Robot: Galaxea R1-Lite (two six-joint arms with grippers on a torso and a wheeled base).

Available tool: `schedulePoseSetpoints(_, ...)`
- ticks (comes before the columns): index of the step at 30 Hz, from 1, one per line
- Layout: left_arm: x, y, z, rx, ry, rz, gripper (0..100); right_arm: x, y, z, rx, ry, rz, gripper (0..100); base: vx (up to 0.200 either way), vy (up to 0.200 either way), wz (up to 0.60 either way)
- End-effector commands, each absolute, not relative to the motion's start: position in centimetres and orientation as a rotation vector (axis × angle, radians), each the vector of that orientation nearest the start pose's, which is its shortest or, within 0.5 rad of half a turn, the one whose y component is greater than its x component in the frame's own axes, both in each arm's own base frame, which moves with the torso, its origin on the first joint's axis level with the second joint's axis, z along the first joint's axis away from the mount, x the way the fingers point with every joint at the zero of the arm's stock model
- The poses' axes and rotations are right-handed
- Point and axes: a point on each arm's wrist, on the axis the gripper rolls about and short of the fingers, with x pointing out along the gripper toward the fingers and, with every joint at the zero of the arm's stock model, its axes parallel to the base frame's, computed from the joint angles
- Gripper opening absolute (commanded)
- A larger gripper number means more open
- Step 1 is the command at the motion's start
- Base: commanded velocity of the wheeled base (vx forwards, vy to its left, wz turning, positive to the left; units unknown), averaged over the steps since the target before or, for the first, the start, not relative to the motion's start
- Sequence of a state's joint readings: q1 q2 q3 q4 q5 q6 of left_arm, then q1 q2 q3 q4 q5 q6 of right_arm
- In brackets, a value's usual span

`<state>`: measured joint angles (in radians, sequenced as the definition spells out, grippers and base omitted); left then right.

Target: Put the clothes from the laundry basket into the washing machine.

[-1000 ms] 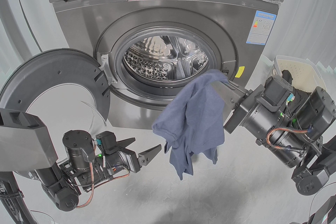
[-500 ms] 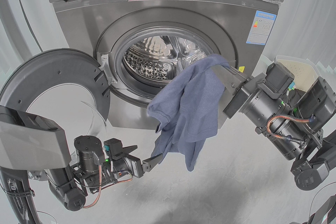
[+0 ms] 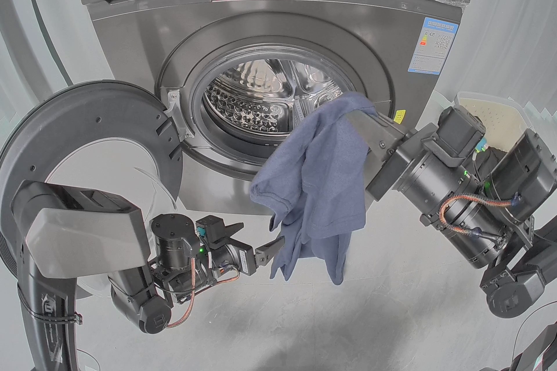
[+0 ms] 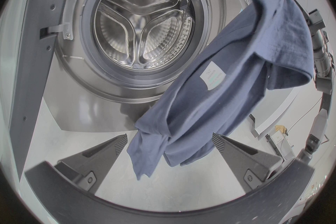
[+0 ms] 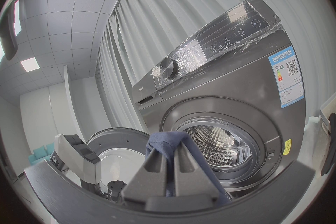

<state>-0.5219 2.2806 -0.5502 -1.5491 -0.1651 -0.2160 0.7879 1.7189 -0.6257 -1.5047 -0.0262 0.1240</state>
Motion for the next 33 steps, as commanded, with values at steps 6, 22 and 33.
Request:
schedulePoseSetpoints(6,31.3,-18.2,1.0,-0.174,0.244,-0.660,100,20.1,20.3,21.6,0.284,-0.335,0.779,0,0.000,0.000,0.00)
schedulePoseSetpoints(22,32.3,-19.1,0.5,-0.176,0.219,-0.672,100,19.9,20.4,21.5,0.285,-0.329,0.788,0,0.000,0.000,0.00)
schedulePoseSetpoints(33,33.4,-19.9,0.1,-0.178,0.190,-0.676,100,19.8,20.4,21.4,0.284,-0.326,0.790,0,0.000,0.000,0.00)
